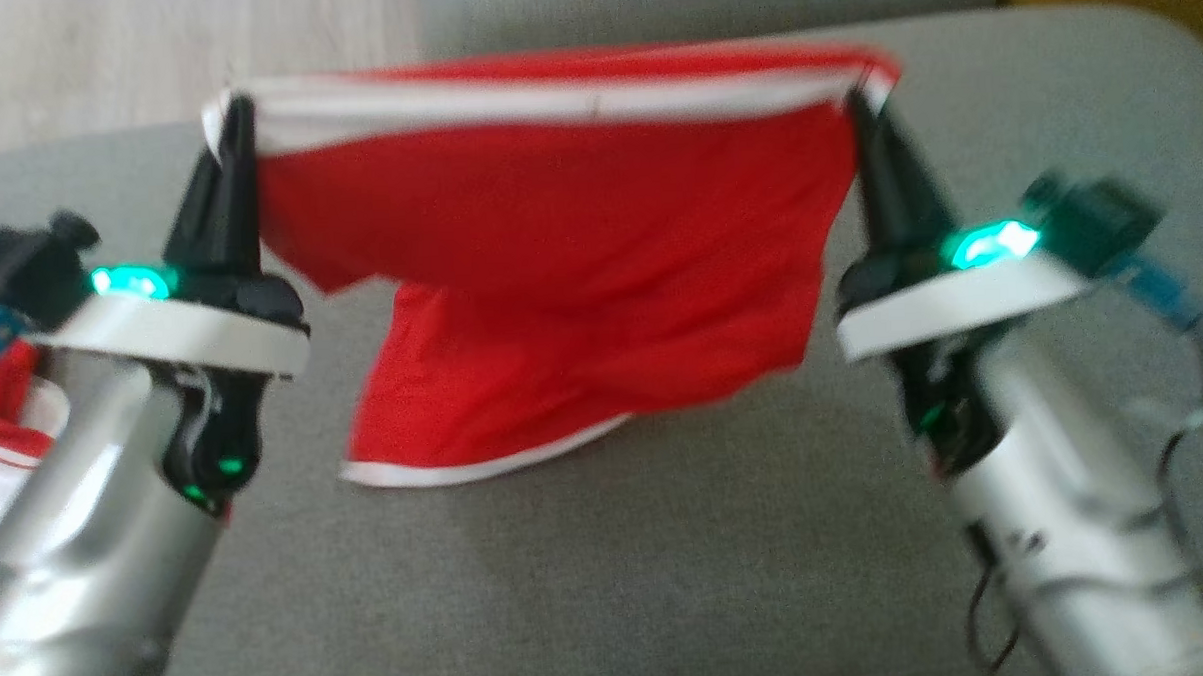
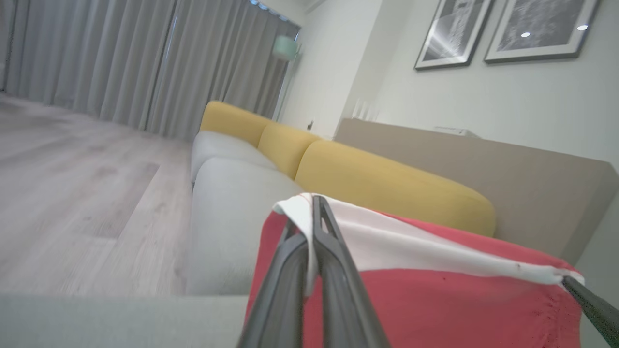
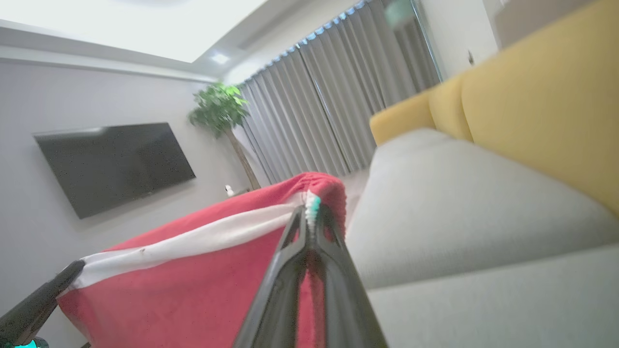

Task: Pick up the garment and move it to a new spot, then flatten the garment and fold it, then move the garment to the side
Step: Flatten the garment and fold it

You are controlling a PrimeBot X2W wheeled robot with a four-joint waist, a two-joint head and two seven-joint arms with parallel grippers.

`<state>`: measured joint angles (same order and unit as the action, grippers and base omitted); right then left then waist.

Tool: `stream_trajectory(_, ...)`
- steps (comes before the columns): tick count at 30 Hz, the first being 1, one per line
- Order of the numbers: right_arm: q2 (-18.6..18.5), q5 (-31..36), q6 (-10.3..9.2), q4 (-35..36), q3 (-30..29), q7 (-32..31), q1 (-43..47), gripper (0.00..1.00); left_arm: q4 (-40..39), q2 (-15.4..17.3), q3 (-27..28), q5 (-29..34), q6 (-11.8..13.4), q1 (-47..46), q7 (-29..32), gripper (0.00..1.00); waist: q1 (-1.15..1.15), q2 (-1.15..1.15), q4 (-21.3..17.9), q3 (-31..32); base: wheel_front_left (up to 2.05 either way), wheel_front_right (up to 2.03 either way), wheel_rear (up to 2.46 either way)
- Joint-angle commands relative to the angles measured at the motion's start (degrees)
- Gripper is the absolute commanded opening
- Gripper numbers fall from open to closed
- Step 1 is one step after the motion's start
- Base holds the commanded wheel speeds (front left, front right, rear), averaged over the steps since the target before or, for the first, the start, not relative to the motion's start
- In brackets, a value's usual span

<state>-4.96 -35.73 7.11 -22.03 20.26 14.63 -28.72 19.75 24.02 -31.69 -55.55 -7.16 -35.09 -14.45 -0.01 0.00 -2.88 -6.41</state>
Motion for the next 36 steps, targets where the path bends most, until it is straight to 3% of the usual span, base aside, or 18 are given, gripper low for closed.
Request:
stream_trajectory(1,-1.5,-1.3,0.37,3.6,0.6,0.4,-4.9,0.00,-3.4,3.8,1.9,0.8,-0.3,-5.0,-0.5,0.00,0.01,0.00,0.8,3.4,0.00,0.00,0.00)
stream_trajectory(8,-6.8,-7.4,0.37,5.4,1.2,-2.0,-10.6,0.00,-7.7,8.7,-0.5,-0.3,-0.3,-9.8,0.7,0.00,0.01,0.00,2.4,5.3,0.00,0.00,0.00)
stream_trajectory(13,-10.3,-8.9,0.37,4.5,2.3,-7.6,-18.4,0.00,-7.9,10.8,0.6,-2.5,-0.3,-15.4,4.3,0.00,0.01,0.00,3.5,0.2,0.00,0.00,0.00)
stream_trajectory(20,-9.8,-4.1,0.37,-6.4,4.5,-4.4,-33.2,0.00,2.2,5.5,1.2,-2.0,0.3,-26.3,3.8,0.00,0.01,0.00,5.4,-8.7,0.00,0.00,0.00)
stream_trajectory(25,-8.7,2.1,0.37,-13.9,4.1,-0.1,-44.5,0.00,8.1,1.6,4.0,5.0,1.6,-36.6,-0.3,0.00,0.01,0.00,7.1,-12.8,0.00,0.00,0.00)
stream_trajectory(28,-8.2,5.2,0.37,-14.6,1.5,0.3,-48.0,0.00,5.6,-1.1,10.3,10.2,1.5,-39.6,-0.5,0.00,0.01,0.00,7.8,-13.9,0.00,0.00,0.00)
stream_trajectory(31,-7.1,5.8,0.37,-13.9,-0.2,0.3,-45.4,0.00,3.2,-4.2,13.7,14.7,0.6,-35.4,-0.5,0.00,0.01,0.00,8.3,-13.5,0.00,0.00,0.00)
stream_trajectory(36,-7.8,4.7,0.37,-11.5,4.3,0.4,-33.6,0.00,2.7,-7.7,15.2,16.4,-0.2,-20.5,-0.5,0.00,0.01,0.00,8.9,-11.4,0.00,0.00,0.00)
